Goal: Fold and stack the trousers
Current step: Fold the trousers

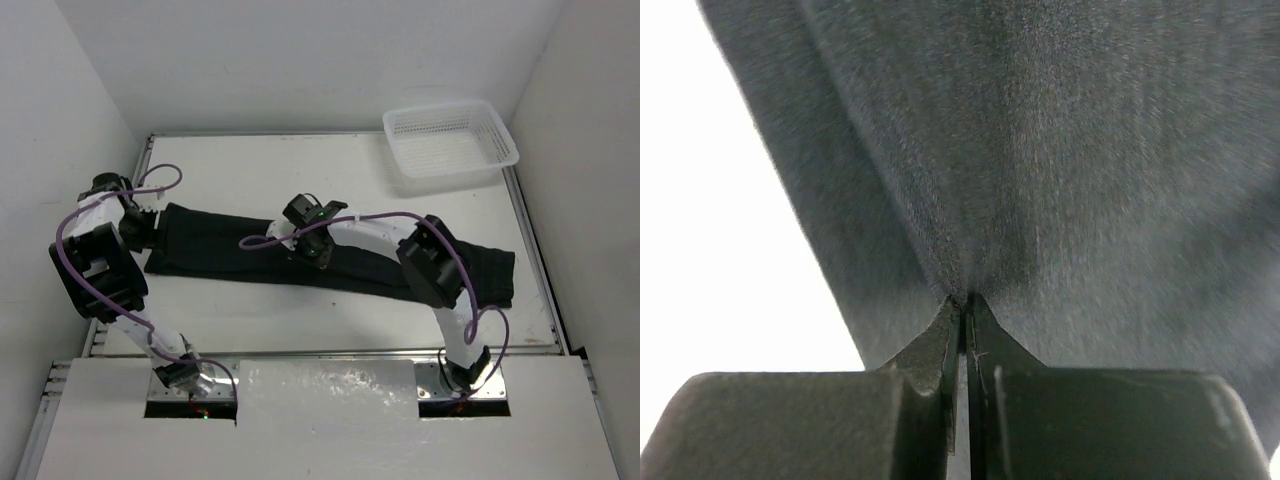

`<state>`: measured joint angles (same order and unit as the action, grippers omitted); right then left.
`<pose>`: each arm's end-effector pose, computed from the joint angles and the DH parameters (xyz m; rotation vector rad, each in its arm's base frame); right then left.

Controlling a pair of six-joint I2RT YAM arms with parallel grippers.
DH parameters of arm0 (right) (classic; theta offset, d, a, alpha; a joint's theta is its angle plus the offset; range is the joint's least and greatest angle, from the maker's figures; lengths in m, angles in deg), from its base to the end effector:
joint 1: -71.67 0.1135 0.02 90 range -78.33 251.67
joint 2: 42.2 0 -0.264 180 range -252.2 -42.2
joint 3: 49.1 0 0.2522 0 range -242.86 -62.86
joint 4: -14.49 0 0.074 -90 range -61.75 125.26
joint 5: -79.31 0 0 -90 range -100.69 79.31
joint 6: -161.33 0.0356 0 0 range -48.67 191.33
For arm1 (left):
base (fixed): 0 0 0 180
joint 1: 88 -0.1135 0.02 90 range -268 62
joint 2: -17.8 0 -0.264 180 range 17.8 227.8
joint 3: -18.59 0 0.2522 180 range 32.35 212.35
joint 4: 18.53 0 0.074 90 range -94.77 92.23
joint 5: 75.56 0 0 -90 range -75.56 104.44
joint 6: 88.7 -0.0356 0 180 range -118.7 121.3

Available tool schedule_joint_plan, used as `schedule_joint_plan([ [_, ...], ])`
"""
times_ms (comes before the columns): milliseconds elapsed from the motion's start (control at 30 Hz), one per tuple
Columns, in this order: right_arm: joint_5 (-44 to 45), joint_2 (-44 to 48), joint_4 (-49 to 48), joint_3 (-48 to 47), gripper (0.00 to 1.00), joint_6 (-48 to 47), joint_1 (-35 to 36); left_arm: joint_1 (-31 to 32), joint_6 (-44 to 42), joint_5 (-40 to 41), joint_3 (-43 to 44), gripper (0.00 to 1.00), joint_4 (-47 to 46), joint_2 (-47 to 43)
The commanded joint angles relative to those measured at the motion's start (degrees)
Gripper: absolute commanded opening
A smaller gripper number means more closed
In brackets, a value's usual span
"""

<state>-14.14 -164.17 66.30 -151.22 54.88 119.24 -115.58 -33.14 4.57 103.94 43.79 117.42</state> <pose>0.2895 0.3199 0.1478 -1.5182 2.4027 0.2055 0.2987 0.1492 0.2055 0.1996 2.8459 -0.0383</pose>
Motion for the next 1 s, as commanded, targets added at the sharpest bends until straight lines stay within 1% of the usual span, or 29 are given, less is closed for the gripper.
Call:
schedule_joint_plan([
  [0, -2.5, 9.5, 1.9, 0.5, 0.00, -4.0, 1.1, -0.2, -0.5, 0.6, 0.1, 0.63, -1.4, 0.6],
  [133, -4.9, 11.8, 1.9, 3.1, 0.00, -6.0, 2.3, -0.2, -0.5, 1.2, 0.7, 0.63, -1.7, 1.1],
  [267, -6.0, 12.0, 2.7, 5.3, 0.00, -7.5, 4.2, -0.2, -0.4, 1.3, 1.2, 0.63, -1.8, 1.8],
  [500, -7.7, 12.4, 0.5, 9.6, 0.00, -7.7, 4.4, -0.2, 0.2, 1.4, 0.8, 0.63, -2.2, 4.3],
  [533, -8.2, 11.9, 0.0, 10.2, 0.02, -7.1, 4.3, -0.2, 0.2, 1.5, 0.7, 0.63, -2.5, 4.3],
  [633, -7.8, 9.1, -1.4, 10.3, 0.19, -4.4, 4.4, -0.2, 0.2, 2.0, 0.6, 0.63, -2.7, 4.6],
  [667, -6.0, 8.3, -1.5, 10.0, 0.25, -3.4, 4.3, -0.2, 0.1, 2.2, 0.6, 0.63, -2.7, 4.7],
  [733, -4.0, 6.1, -1.6, 8.7, 0.32, -2.5, 4.3, -0.2, -0.1, 2.5, 0.6, 0.63, -2.7, 4.7],
  [800, -2.0, 5.3, -1.1, 7.7, 0.45, -1.6, 4.3, -0.2, -0.3, 2.7, 0.5, 0.63, -2.7, 4.6],
  [867, -2.8, 5.7, -0.8, 5.9, 0.51, -0.6, 4.3, -0.2, -0.5, 2.3, 0.4, 0.63, -2.6, 4.4],
  [900, -3.1, 6.8, -0.7, 4.7, 0.57, -0.1, 4.3, -0.2, -0.3, 2.0, 0.5, 0.63, -2.5, 4.2],
  [933, -3.8, 7.6, -0.3, 4.0, 0.59, 1.0, 4.2, -0.2, -0.2, 1.9, 0.7, 0.63, -2.4, 4.0],
  [967, -4.8, 9.9, -0.2, 2.9, 0.66, 1.7, 4.3, -0.2, 0.1, 1.6, 1.4, 0.63, -1.8, 3.9],
])
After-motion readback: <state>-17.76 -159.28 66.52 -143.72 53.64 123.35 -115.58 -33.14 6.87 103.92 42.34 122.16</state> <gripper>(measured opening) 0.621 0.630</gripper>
